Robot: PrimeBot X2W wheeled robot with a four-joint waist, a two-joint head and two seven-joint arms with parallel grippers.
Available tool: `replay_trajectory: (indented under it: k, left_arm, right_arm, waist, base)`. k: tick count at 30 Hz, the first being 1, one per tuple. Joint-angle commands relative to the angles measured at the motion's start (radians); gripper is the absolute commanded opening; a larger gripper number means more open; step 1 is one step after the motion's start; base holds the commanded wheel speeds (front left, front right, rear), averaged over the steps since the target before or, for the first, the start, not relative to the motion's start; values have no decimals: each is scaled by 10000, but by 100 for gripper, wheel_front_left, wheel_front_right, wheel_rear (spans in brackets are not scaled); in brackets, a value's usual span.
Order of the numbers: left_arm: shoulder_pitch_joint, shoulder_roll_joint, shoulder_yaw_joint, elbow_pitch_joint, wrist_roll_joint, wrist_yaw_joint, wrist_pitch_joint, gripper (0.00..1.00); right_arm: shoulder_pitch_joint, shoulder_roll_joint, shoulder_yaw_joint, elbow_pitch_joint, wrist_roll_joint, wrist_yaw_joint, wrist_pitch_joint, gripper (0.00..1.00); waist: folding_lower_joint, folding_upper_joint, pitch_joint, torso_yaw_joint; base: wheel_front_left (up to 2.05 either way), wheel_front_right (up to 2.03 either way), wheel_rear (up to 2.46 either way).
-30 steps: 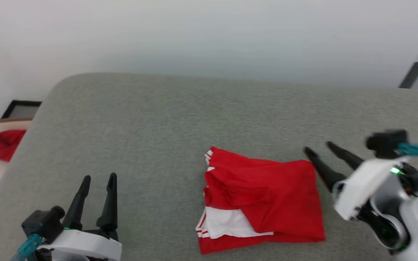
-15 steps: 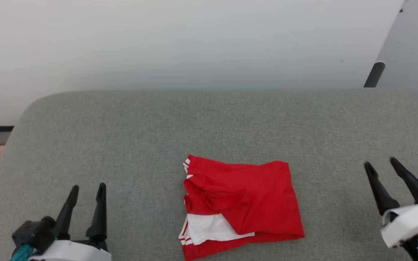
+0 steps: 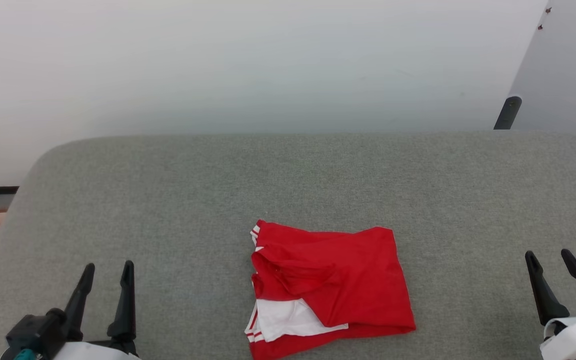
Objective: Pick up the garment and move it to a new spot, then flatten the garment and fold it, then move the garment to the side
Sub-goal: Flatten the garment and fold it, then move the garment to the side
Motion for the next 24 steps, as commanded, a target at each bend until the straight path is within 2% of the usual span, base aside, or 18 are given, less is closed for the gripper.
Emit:
replay_trajectory:
  k: [1,15,24]
  left_arm:
    - [96,-1,19,-55,130,-28,-34,100]
    - [235,-98,74,-255,369,-29,-34,100]
    - [256,-150,159,-217,360,-29,-34,100]
  right_arm:
    - [166,85,-124,-37,-59,-12,-62,100]
    - [397,177,-242,-25,-221,-12,16,100]
    - [193,299,304,33,-153,-12,358,100]
  waist:
    - [0,0,-39,33]
    - [0,0,-199,269]
    - [0,0,-236,956]
  base:
    - [0,0,0]
    - [0,0,0]
    - [0,0,0]
